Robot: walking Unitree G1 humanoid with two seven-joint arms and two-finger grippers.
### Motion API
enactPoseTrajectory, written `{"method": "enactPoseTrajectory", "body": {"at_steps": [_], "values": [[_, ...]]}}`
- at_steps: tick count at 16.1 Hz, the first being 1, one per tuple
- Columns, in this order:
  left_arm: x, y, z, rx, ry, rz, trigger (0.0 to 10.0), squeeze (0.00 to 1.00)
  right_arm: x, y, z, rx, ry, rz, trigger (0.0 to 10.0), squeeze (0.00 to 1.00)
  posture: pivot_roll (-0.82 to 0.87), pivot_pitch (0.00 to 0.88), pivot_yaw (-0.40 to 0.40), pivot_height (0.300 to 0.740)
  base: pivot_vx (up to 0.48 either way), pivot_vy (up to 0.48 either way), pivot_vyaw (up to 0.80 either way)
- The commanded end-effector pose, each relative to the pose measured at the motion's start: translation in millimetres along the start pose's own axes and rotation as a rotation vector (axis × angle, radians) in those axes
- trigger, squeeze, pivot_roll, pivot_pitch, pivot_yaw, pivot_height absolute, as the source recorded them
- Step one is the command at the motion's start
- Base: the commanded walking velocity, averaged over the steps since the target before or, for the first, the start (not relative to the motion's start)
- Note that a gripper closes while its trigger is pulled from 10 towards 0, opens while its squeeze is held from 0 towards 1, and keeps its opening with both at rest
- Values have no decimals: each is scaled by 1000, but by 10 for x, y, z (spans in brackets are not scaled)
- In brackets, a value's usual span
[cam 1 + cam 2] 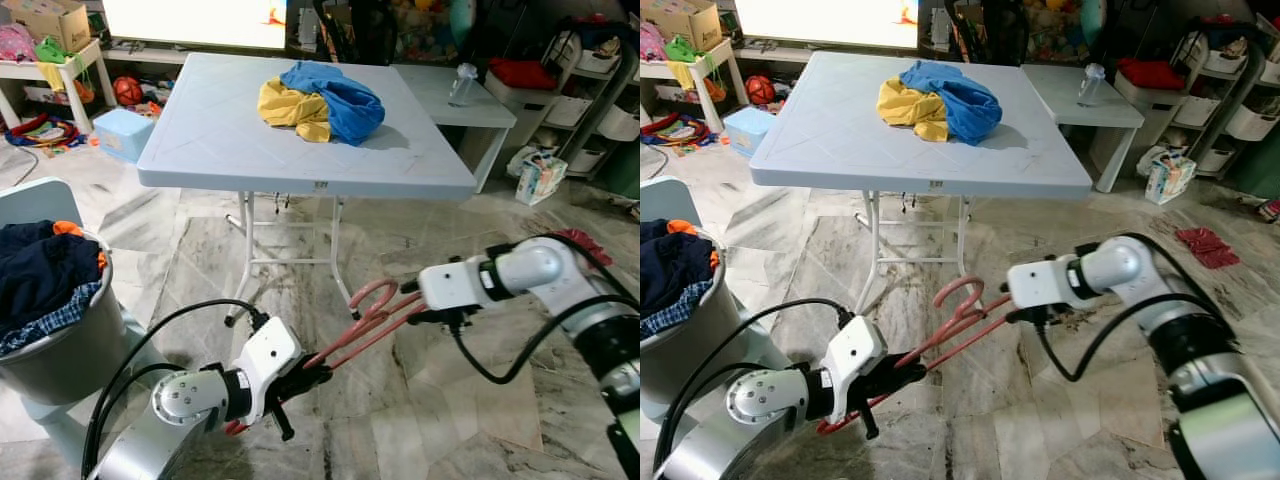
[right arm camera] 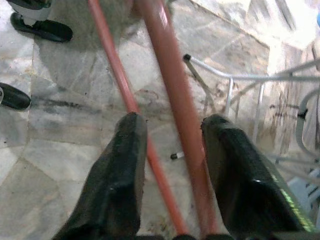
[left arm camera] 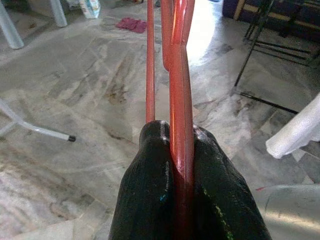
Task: Hang hanger
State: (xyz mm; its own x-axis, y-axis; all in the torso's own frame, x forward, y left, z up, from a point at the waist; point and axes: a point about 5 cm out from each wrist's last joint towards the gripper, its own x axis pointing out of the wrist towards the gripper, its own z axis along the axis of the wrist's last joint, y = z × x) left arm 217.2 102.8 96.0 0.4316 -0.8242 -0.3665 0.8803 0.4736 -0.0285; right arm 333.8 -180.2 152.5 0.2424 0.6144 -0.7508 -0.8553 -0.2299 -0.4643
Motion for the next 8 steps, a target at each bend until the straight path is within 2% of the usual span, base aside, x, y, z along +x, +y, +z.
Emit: {"method": "enactPoseTrajectory", "body": {"at_steps": [1,4,8], "values": [[22,-22,39,13,-17,-21,10000,0,-22,-42,18,-26,14,14,0,0,94,1,-100,740,0,0,0],[27,-34,39,13,-15,-28,10000,0,-20,-57,33,-53,21,36,0,0,94,2,-100,740,0,0,0],[25,-49,30,3,-12,-32,10000,0,-136,-71,-39,-79,72,68,0,0,94,3,-103,740,0,0,0]]}}
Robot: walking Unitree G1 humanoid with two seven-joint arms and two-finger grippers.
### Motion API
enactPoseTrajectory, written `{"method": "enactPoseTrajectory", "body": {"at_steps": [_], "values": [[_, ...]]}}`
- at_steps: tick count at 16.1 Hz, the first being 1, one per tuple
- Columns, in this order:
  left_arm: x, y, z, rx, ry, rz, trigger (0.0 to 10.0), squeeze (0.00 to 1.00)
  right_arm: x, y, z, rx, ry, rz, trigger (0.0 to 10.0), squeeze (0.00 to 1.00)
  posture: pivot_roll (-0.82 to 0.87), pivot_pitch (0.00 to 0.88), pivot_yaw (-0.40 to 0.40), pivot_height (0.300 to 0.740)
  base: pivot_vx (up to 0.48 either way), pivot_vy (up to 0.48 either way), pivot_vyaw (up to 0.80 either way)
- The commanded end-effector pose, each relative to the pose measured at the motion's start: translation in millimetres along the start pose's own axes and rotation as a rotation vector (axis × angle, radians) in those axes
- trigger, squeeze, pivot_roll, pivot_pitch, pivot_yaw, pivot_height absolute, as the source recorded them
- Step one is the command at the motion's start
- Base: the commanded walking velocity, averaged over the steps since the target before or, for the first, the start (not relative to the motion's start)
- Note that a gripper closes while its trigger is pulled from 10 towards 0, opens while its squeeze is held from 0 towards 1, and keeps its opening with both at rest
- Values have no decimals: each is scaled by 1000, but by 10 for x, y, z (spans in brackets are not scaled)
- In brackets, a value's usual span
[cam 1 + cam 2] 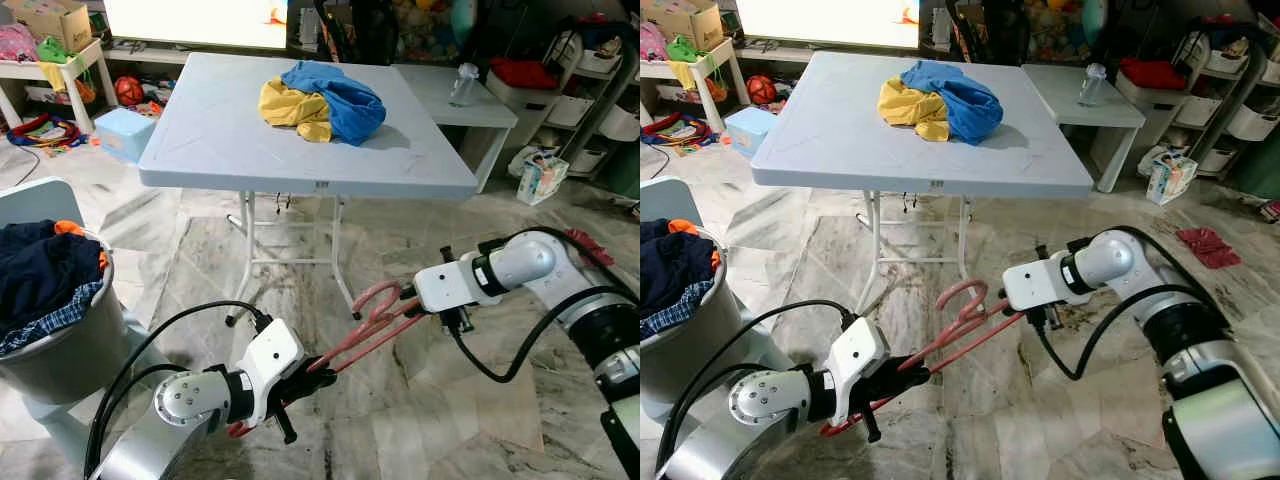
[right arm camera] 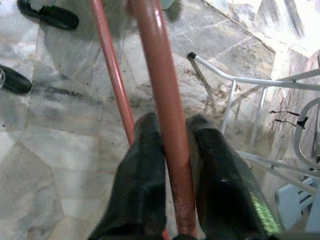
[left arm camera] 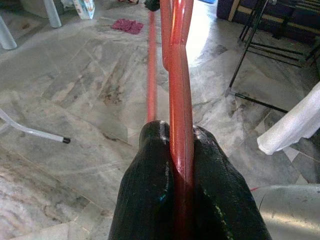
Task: Hang hanger
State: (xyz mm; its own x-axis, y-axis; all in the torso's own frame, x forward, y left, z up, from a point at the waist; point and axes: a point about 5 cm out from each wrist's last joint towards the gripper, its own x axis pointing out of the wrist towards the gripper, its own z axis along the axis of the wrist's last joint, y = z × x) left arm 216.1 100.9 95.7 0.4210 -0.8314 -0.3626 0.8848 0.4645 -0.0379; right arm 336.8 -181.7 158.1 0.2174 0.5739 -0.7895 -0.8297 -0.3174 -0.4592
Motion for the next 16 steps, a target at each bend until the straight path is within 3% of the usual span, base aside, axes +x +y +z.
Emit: {"method": "enactPoseTrajectory", "body": {"at_steps": [1,9,10,12,14,16], "values": [[15,-34,26,4,-7,-22,10000,0,-139,-30,-65,-8,53,26,0,0,94,3,-103,740,0,0,0],[7,-17,3,12,9,-30,10000,0,-195,-36,-42,-59,63,133,0,0,87,2,-99,740,0,0,0],[-2,9,-9,29,10,-11,10000,1000,-194,-28,-51,-59,65,138,0,0,86,4,-101,740,0,0,0],[-2,66,-42,62,21,37,10000,1000,-179,-18,-72,-45,72,131,0,0,87,4,-101,740,0,0,0],[7,172,-112,132,62,137,10000,1000,-136,-27,-146,-34,138,57,0,0,85,4,-101,740,0,0,0],[13,247,-139,146,71,211,10000,1000,-57,-7,-222,9,184,-21,0,0,82,3,-104,740,0,0,0]]}}
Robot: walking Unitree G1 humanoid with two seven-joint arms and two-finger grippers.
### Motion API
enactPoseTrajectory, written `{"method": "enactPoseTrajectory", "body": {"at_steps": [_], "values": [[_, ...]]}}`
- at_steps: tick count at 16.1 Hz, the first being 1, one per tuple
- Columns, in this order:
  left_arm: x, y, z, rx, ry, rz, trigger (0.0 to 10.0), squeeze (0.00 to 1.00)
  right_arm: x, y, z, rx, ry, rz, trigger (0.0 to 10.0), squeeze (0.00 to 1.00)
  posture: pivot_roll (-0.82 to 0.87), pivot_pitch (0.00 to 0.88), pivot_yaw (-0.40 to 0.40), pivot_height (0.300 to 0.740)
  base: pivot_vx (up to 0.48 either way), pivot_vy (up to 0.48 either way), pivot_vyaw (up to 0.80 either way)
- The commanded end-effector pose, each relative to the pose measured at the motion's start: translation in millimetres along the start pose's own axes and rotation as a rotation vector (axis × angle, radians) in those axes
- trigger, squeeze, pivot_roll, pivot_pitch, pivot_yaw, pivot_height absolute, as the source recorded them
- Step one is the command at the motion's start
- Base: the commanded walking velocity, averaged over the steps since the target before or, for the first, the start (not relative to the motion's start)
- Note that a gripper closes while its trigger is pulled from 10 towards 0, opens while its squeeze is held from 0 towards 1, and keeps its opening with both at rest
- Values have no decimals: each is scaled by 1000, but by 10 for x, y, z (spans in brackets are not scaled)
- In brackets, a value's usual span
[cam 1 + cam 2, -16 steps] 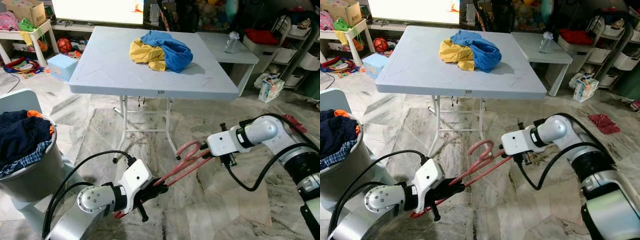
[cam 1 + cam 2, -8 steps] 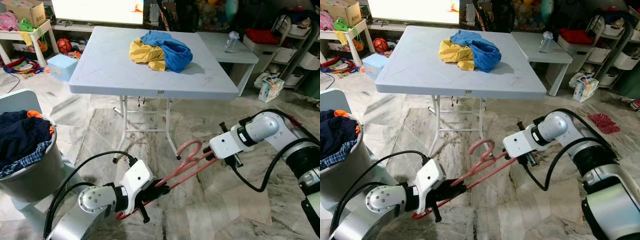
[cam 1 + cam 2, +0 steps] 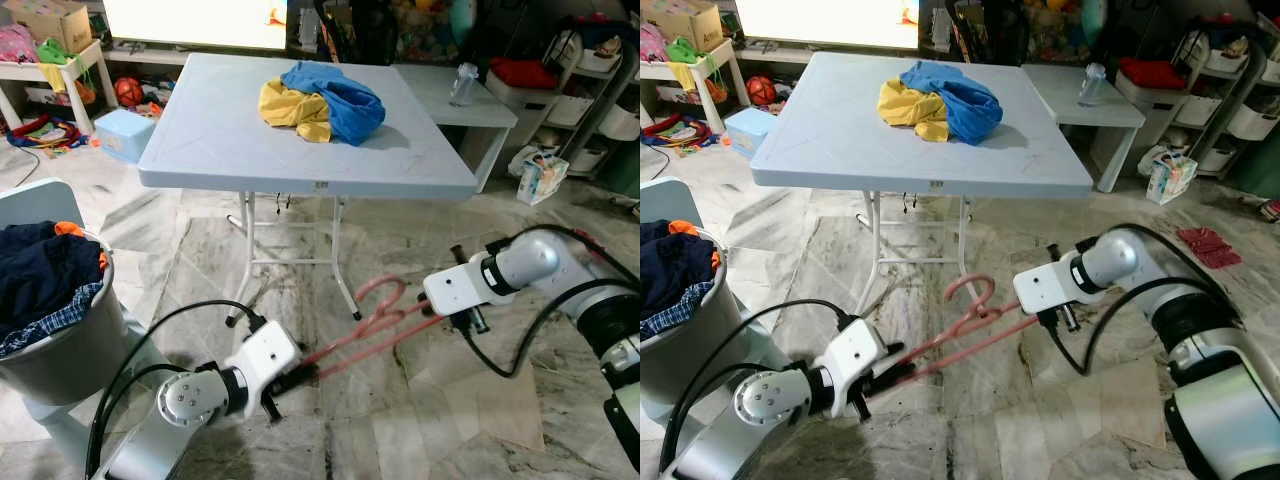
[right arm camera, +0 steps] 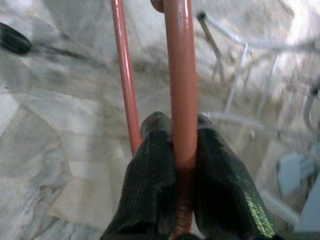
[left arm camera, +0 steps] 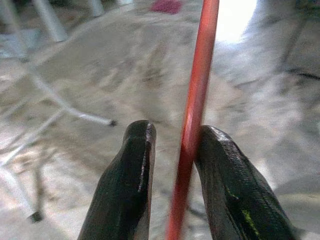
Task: Hang hanger
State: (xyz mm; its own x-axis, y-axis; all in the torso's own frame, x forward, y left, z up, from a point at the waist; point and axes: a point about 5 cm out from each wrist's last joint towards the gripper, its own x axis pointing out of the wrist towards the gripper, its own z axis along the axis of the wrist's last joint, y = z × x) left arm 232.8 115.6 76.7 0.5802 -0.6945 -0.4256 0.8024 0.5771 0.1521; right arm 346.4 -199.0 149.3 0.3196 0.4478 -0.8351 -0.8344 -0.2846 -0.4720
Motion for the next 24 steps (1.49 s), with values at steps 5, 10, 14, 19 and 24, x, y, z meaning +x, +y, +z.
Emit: {"method": "enactPoseTrajectory", "body": {"at_steps": [5,10,14,19,24], "values": [[11,72,296,-167,-199,120,10000,1000,227,199,-259,312,83,-223,0,0,85,5,-109,740,0,0,0],[-83,168,428,-311,-378,420,10000,1000,369,349,-452,962,32,-550,0,0,84,7,-118,740,0,0,0],[-113,158,410,-331,-389,523,10000,1000,452,629,-523,1350,64,-823,0,0,75,7,-108,740,0,0,0],[-107,273,350,-411,-371,616,10000,1000,479,818,-233,1531,24,-1026,706,0,54,7,-93,740,0,0,0],[-64,267,337,-447,-359,577,10000,0,459,953,-65,1659,81,-1115,10000,0,49,15,-80,740,0,0,-303]]}}
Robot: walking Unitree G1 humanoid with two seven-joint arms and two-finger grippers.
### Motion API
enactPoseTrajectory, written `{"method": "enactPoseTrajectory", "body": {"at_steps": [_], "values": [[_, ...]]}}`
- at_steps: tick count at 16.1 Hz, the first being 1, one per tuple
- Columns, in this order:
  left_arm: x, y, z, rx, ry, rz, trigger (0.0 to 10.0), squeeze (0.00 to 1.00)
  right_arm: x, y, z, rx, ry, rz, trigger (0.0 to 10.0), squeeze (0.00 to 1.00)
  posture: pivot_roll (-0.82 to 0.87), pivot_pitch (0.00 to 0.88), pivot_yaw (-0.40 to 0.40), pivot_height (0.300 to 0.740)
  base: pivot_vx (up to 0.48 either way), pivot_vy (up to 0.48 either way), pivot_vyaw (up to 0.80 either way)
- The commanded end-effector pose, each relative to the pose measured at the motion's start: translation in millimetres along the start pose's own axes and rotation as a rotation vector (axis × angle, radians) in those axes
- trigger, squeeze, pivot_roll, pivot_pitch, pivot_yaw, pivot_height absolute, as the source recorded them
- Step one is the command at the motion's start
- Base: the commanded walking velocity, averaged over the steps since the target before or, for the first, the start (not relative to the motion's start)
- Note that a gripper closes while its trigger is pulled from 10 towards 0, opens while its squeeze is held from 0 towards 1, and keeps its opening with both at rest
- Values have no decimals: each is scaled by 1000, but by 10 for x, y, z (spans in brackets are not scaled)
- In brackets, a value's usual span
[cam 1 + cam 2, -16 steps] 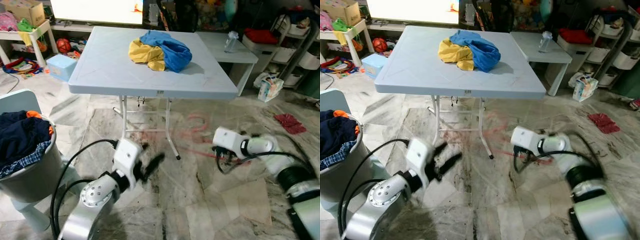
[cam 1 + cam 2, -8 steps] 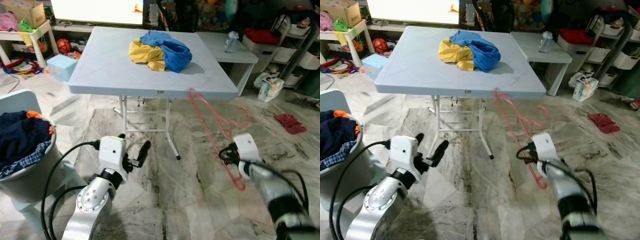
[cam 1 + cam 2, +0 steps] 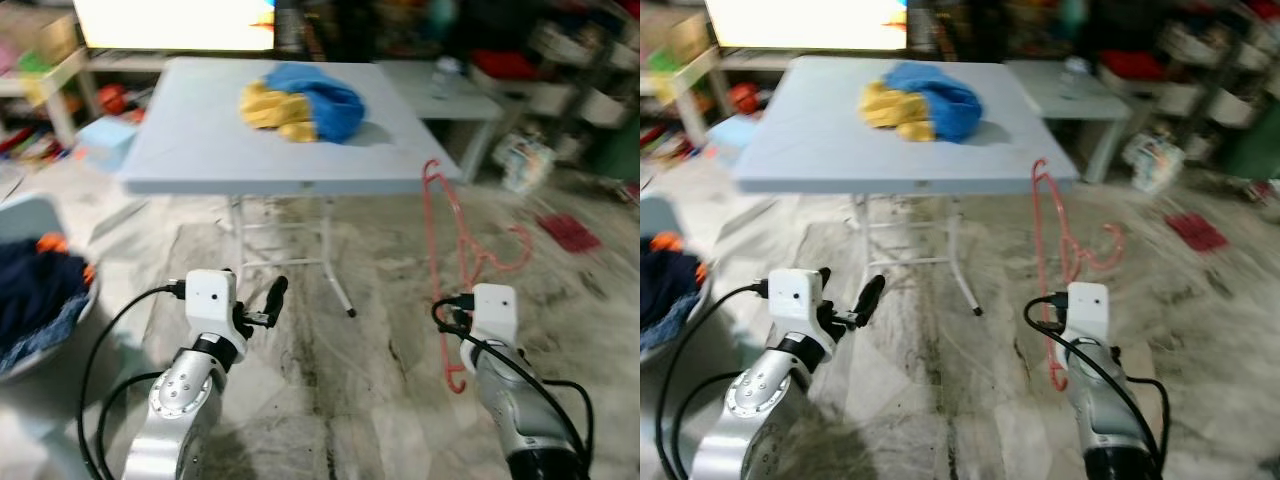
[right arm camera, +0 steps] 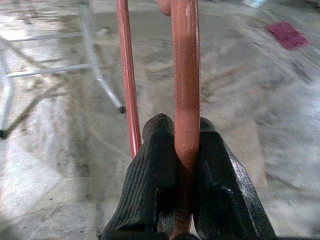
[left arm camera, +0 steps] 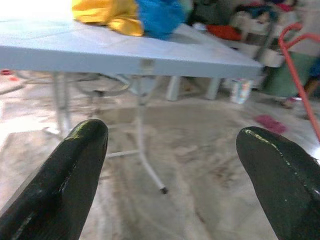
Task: Hang hanger
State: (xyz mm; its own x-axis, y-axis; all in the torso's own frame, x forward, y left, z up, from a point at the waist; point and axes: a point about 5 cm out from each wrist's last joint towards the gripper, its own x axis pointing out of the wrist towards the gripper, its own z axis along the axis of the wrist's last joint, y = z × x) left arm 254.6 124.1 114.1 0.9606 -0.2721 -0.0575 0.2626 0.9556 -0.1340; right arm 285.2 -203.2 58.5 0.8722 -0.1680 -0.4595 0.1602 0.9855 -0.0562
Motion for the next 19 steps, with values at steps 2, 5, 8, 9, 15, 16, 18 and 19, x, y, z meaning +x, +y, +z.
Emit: {"method": "enactPoseTrajectory", "body": {"at_steps": [2,5,8,9,15,16,18,19], "values": [[20,-23,25,-33,-10,-42,10000,0,-46,-115,82,7,-15,-67,10000,0,46,18,-80,740,0,0,-756],[24,-60,31,-44,-8,-67,10000,0,-58,-116,110,9,-17,-82,10000,0,47,19,-81,740,0,0,-767],[2,-109,8,-66,2,-94,10000,0,-87,-36,57,8,8,-74,10000,0,49,20,-81,740,186,232,-775],[2,-110,4,-68,5,-97,10000,0,-92,-6,39,6,12,-68,10000,0,49,20,-81,740,277,349,-775],[20,-113,0,-64,17,-113,10000,0,-89,8,55,-3,13,-76,10000,0,51,18,-82,740,271,366,-774],[22,-111,1,-60,20,-115,10000,0,-85,9,62,-4,12,-78,10000,0,53,16,-84,740,262,379,-769],[20,-107,0,-57,22,-116,10000,0,-75,25,75,-4,9,-79,10000,0,58,15,-83,740,262,381,-769],[18,-104,-1,-57,24,-117,10000,0,-74,32,79,-4,7,-81,10000,0,58,15,-83,740,266,379,-769]]}}
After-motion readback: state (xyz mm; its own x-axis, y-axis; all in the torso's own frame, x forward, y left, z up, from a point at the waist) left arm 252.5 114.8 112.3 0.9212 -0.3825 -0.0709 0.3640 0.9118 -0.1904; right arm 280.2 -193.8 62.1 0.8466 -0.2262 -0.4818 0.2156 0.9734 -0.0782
